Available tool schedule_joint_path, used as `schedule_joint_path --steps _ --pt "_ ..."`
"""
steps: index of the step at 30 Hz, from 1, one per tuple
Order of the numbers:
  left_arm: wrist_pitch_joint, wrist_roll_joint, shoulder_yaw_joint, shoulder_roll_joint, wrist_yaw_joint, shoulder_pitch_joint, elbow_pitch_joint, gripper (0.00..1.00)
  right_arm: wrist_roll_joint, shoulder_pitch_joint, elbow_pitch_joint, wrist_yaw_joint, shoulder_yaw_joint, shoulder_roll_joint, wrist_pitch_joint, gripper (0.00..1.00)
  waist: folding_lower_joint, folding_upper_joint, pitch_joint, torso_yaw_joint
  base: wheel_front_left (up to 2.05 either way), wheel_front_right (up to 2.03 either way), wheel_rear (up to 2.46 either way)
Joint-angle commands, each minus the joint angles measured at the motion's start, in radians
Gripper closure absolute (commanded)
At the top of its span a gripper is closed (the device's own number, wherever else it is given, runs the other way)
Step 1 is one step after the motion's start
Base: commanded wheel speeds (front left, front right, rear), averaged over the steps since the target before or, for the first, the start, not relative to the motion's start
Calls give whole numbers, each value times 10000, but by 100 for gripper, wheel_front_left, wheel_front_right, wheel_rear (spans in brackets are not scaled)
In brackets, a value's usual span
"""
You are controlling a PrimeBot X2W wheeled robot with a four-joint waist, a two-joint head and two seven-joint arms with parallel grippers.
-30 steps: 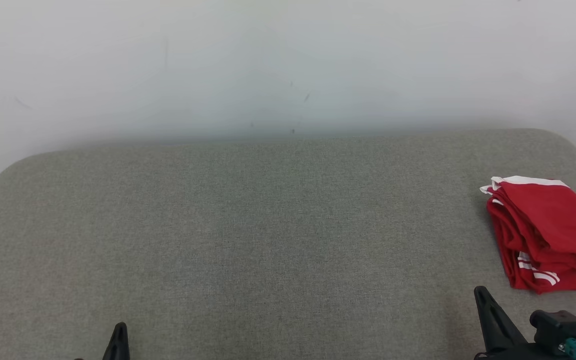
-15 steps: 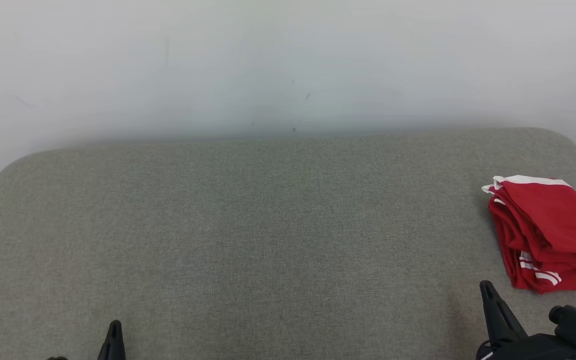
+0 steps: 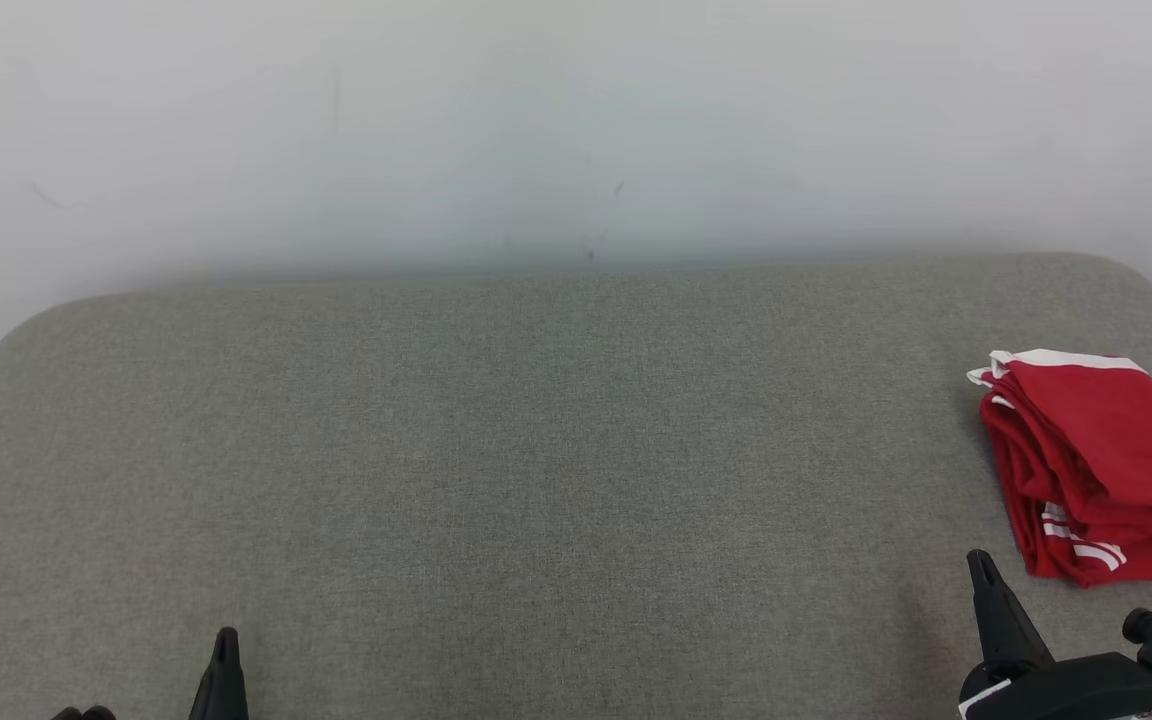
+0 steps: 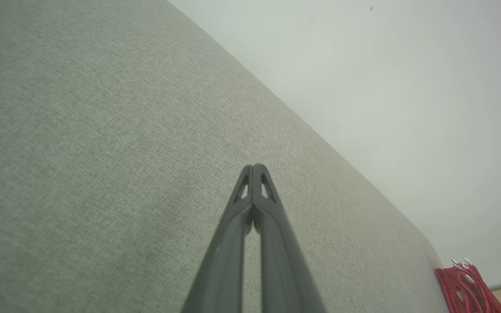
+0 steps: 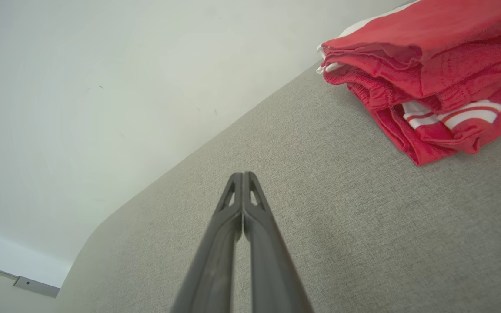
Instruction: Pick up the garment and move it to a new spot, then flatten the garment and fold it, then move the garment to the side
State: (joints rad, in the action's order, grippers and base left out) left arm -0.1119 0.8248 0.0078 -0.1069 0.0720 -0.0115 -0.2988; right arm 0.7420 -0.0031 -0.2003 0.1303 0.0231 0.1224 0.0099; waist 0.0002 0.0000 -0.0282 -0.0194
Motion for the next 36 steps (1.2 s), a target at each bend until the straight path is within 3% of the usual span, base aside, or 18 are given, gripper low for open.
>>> schedule_joint_path --steps 1,36 --pt "98 439 98 -2 79 -306 179 100 429 -282 102 3 86 -15 61 100 -1 0 7 4 0 0 0" --pt "1135 3965 569 267 338 -666 369 100 4345 -674 -148 5 490 -351 524 100 -1 0 121 75 0 0 0"
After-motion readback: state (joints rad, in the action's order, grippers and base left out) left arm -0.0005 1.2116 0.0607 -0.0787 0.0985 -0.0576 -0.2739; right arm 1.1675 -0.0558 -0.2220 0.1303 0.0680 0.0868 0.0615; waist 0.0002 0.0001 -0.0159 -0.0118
